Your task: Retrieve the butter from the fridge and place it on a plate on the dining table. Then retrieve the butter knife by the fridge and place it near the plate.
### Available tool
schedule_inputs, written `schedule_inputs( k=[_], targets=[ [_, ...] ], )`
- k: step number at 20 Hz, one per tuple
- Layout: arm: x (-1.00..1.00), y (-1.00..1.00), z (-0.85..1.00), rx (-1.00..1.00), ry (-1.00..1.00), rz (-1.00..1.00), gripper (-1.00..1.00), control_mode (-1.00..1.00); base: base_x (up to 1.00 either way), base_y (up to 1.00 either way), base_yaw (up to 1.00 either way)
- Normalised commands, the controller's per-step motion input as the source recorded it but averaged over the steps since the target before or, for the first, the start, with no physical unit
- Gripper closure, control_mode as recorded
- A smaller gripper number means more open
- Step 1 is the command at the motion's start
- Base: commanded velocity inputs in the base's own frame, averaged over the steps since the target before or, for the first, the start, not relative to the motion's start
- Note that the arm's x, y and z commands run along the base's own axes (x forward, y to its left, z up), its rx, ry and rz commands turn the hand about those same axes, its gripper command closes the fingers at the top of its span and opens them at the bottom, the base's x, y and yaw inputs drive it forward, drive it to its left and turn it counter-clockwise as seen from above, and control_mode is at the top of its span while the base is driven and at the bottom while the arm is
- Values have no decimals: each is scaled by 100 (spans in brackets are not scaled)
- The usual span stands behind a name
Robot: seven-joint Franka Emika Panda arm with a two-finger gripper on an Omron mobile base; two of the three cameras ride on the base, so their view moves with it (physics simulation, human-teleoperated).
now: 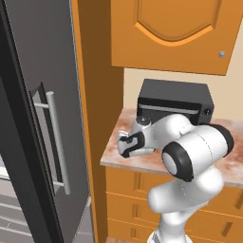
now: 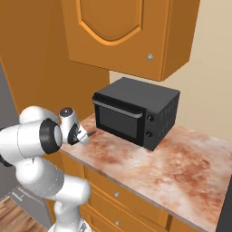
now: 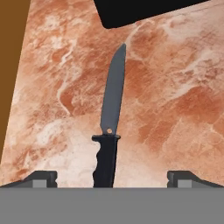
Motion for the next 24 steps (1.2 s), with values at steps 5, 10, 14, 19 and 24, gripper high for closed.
schedule_inputs(
  k=[5,10,14,19,24],
  targets=[
    [21,3,-26,0,0,0,-100,-100,0,0,0],
    [19,4,-25,0,0,0,-100,-100,0,0,0],
    [24,5,-28,0,0,0,-100,-100,0,0,0],
    [28,3,-29,0,0,0,-100,-100,0,0,0],
    [16,1,-34,0,1,0,-100,-100,0,0,0]
  ],
)
